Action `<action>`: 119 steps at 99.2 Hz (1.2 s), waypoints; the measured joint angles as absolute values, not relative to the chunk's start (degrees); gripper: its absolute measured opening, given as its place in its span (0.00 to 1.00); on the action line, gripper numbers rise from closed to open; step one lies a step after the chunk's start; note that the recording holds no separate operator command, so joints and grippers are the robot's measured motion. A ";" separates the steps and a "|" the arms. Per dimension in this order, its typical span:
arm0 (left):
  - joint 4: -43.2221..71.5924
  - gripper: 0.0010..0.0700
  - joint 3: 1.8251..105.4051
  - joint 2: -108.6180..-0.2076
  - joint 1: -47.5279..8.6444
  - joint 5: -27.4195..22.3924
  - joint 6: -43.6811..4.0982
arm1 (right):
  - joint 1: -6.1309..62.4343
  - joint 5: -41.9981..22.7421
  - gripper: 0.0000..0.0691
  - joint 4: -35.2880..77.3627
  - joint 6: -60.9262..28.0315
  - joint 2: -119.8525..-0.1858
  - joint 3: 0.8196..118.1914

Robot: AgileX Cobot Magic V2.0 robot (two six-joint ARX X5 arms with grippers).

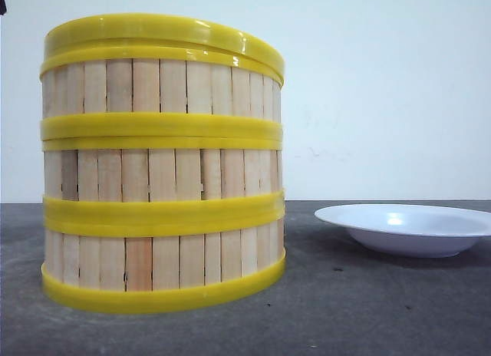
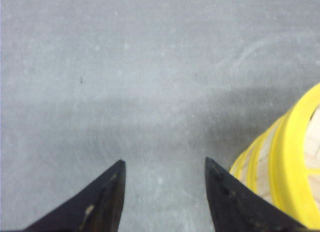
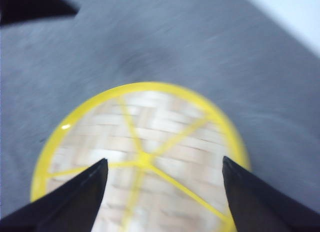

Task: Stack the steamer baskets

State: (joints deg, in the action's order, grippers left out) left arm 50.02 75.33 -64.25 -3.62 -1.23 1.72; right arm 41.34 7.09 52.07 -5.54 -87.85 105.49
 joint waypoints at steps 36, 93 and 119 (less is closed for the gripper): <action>48.14 0.42 69.34 -58.13 -5.87 -1.85 -0.16 | 20.47 4.47 0.65 53.21 -3.81 -67.33 85.41; 45.63 0.42 53.28 -46.74 -9.41 -2.94 -2.57 | 0.43 11.77 0.65 52.01 0.43 -41.23 45.15; 45.65 0.18 53.28 -46.85 -9.41 -2.94 -2.59 | 0.43 11.84 0.42 51.40 0.49 -41.23 45.10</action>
State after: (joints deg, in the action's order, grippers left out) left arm 45.65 53.28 -46.85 -9.41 -2.94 -2.59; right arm 0.43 11.84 51.40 0.49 -41.23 45.10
